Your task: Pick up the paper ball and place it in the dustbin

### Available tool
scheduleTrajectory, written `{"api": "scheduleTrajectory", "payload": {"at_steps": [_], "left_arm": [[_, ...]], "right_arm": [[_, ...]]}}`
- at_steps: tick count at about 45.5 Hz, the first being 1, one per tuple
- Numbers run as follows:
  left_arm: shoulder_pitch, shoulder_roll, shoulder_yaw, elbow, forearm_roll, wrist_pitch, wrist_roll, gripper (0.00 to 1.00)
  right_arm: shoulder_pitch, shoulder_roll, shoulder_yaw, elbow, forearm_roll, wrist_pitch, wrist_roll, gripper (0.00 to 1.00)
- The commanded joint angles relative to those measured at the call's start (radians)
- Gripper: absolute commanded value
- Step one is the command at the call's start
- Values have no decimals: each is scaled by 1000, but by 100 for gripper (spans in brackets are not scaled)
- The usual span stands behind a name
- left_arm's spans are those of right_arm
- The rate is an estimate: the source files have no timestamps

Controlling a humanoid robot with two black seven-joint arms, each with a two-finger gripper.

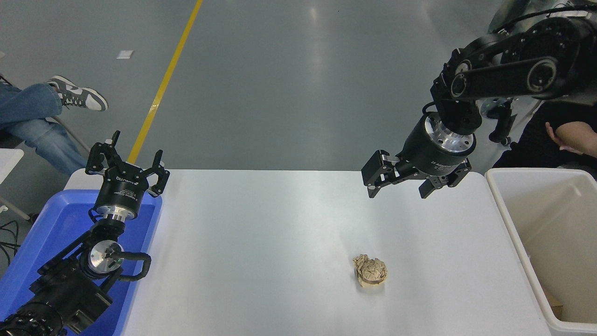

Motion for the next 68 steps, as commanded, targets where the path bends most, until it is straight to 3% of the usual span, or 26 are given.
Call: {"api": "scheduleTrajectory", "payload": {"at_steps": [1,68], "left_arm": [[0,0,0,0,0,-1,0,98],[0,0,0,0,0,-1,0,98]], "right_arm": [[-3,1,0,-1,0,-1,0,100],[-55,1,1,-51,3,-1,2,100]]}}
